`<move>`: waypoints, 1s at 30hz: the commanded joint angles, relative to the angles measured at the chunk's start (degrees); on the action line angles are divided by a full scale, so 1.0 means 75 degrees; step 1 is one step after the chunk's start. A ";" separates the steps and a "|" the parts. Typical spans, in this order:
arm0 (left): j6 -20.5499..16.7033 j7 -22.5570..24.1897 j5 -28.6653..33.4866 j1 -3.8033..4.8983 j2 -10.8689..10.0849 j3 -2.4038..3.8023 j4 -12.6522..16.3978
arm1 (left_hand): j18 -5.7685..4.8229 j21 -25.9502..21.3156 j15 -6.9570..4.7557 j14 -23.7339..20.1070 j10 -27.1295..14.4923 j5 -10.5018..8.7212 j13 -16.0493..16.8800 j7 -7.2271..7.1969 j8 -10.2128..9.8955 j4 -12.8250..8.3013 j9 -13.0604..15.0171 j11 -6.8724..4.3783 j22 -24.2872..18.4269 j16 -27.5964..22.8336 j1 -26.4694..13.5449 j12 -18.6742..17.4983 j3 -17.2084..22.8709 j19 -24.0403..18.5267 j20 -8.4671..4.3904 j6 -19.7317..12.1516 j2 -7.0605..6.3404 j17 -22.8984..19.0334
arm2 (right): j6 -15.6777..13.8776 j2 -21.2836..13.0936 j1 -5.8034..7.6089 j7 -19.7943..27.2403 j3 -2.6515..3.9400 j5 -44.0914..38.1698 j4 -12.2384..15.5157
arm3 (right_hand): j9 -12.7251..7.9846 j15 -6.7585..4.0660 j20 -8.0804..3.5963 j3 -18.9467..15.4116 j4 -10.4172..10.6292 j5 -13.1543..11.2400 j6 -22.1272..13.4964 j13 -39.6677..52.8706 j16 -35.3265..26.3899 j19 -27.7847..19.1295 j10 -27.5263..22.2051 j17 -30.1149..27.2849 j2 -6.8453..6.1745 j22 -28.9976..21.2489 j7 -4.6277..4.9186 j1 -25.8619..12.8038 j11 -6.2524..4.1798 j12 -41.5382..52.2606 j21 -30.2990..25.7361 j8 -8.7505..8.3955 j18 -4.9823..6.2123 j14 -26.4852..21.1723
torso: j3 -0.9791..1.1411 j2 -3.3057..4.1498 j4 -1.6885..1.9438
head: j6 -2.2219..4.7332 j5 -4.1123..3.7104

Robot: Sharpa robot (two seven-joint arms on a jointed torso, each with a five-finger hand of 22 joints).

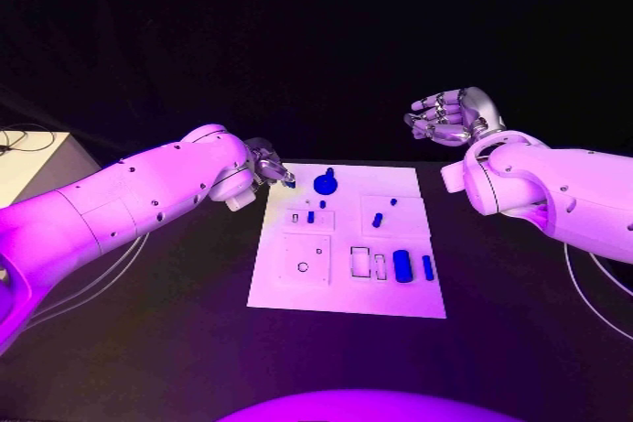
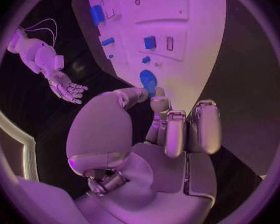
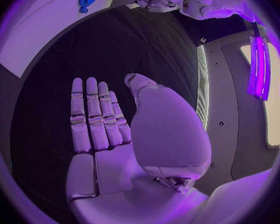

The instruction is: Assemble the parts on the task board

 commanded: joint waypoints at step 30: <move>-0.0011 -0.0062 -0.0865 -0.0485 -0.0178 -0.0326 0.0647 | -0.0096 0.0087 -0.0108 0.0798 0.0172 0.0068 0.0086 -0.0100 0.0049 -0.1491 0.1139 -0.0029 0.0230 0.0025 -0.0138 0.0064 0.1483 0.0127 -0.0034 0.0199 -0.0010 0.2013 | 0.0324 -0.0035 -0.0089 -0.0007 -0.0010 -0.0252 -0.0007 | -0.0016 0.0051 -0.0002 0.0037 -0.0025 0.0045 -0.0029 -0.0008 -0.0071 -0.0056 -0.0068 -0.0025 -0.0022 -0.0034 0.0071 -0.0039 0.0031 -0.0044 -0.0002 -0.0044 0.0107 -0.0032 | -0.0010 -0.0073 0.0022 | -0.0170 0.0074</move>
